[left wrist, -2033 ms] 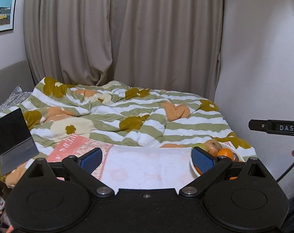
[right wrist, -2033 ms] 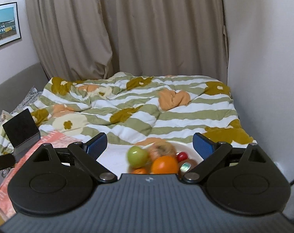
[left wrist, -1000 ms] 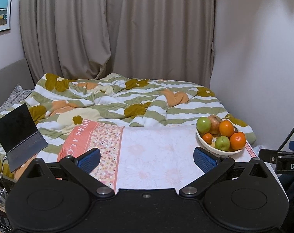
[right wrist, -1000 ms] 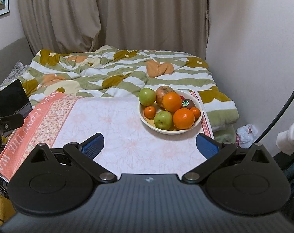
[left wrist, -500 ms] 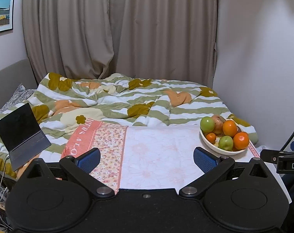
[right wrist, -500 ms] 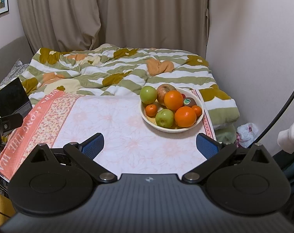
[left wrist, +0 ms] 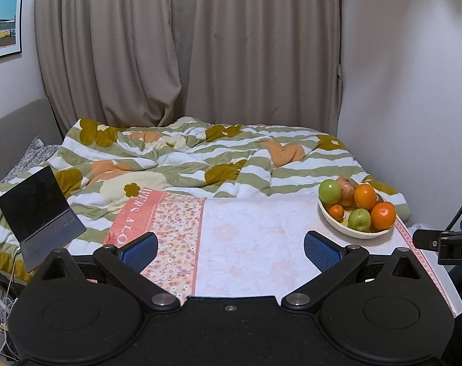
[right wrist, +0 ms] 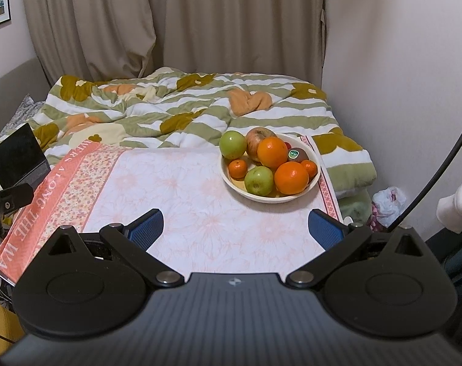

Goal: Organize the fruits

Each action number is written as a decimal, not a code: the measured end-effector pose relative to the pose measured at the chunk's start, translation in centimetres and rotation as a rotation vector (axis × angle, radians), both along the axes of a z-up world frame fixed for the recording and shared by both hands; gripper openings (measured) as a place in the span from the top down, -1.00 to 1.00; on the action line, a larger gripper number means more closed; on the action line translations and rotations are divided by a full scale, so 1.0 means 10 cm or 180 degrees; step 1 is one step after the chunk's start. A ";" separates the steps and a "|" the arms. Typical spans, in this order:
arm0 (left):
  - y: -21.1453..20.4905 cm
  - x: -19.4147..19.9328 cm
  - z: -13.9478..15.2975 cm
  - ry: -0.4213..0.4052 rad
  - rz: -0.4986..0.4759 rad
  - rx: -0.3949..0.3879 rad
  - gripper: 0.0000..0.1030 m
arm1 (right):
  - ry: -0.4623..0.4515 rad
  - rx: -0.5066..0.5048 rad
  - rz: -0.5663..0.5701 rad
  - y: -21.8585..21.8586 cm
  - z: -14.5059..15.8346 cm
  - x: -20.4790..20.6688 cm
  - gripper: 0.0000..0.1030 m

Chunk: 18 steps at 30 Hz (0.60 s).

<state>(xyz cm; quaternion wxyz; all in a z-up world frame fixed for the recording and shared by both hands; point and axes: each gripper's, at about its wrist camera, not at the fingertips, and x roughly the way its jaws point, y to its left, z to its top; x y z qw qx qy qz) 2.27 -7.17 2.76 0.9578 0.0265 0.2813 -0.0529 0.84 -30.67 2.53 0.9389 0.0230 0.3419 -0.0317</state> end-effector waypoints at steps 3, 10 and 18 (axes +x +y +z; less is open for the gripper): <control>0.01 0.00 0.00 0.0002 0.0000 -0.0002 -1.00 | 0.0010 0.0008 -0.0012 0.01 -0.03 -0.02 -1.00; 0.01 -0.01 -0.01 0.0002 -0.0013 0.0018 -1.00 | 0.0029 0.0011 -0.0024 0.01 -0.05 -0.05 -1.00; -0.01 -0.03 -0.04 0.0011 -0.0019 0.0006 -1.00 | 0.0025 0.0022 -0.0033 0.02 -0.03 -0.06 -1.00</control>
